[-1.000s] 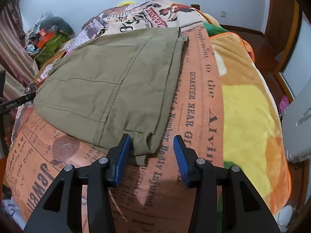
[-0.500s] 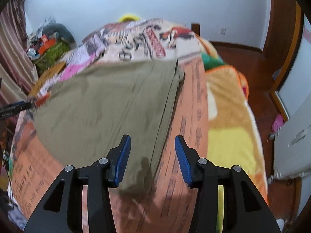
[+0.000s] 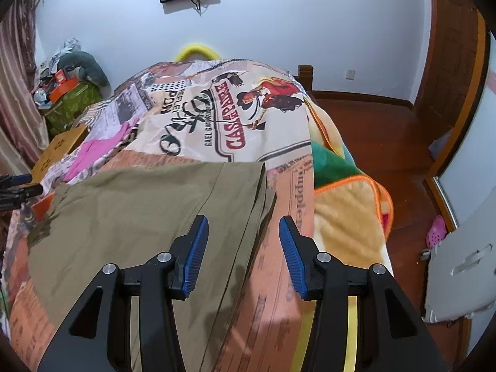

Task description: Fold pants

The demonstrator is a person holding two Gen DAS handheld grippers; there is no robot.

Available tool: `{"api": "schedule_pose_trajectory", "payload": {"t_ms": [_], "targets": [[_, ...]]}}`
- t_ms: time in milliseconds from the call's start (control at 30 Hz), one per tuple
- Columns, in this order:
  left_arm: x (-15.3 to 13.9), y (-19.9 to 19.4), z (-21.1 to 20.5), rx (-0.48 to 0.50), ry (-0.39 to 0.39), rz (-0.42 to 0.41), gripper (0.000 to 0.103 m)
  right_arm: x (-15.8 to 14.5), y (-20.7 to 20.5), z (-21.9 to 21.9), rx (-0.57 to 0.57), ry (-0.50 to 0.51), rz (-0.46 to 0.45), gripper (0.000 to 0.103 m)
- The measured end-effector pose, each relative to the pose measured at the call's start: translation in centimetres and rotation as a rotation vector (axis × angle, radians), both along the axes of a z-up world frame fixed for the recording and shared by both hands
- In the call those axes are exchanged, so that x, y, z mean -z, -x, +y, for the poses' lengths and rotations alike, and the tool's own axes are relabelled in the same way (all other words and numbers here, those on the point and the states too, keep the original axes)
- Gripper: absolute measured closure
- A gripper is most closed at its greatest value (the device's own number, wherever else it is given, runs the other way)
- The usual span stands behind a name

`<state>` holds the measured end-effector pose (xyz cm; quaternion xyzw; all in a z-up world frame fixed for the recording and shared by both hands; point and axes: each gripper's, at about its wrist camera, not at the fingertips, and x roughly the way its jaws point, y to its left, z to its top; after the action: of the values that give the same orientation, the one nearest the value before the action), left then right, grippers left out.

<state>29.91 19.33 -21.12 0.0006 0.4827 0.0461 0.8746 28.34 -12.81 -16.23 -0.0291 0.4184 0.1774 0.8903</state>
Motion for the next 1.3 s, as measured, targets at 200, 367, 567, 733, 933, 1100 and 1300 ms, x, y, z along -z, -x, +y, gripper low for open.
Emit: {"api": "schedule_pose_trajectory", "payload": {"t_ms": [200,367,567,733,933,1100,1300], "targets": [[2.0,-2.5,0.7,0.002,0.008,0.053,0.021,3.3,-4.7,1.1,-0.025,-0.013,0.088,0.056],[3.6,-3.4,1.4,0.002,0.065,0.085,0.021,5.6,-8.0,2.2,-0.031,-0.011,0.147,0.056],[5.1,-3.7,2.1,-0.026,0.114,0.096,0.020,8.2,-11.1,2.5,-0.003,-0.049,0.213,0.056],[5.7,-3.5,3.0,-0.070,0.166,0.069,0.019,9.3,-10.4,3.4,-0.063,-0.033,0.207,0.068],[6.2,-3.2,3.9,-0.156,0.197,0.035,0.019,9.7,-9.6,3.8,-0.077,0.052,0.163,0.088],[7.3,-3.1,4.9,-0.223,0.259,0.046,0.019,9.8,-9.3,4.5,-0.066,0.116,0.140,0.089],[6.5,-3.3,4.3,-0.211,0.231,0.065,0.019,9.3,-9.6,4.9,-0.073,0.177,0.156,0.089]]}}
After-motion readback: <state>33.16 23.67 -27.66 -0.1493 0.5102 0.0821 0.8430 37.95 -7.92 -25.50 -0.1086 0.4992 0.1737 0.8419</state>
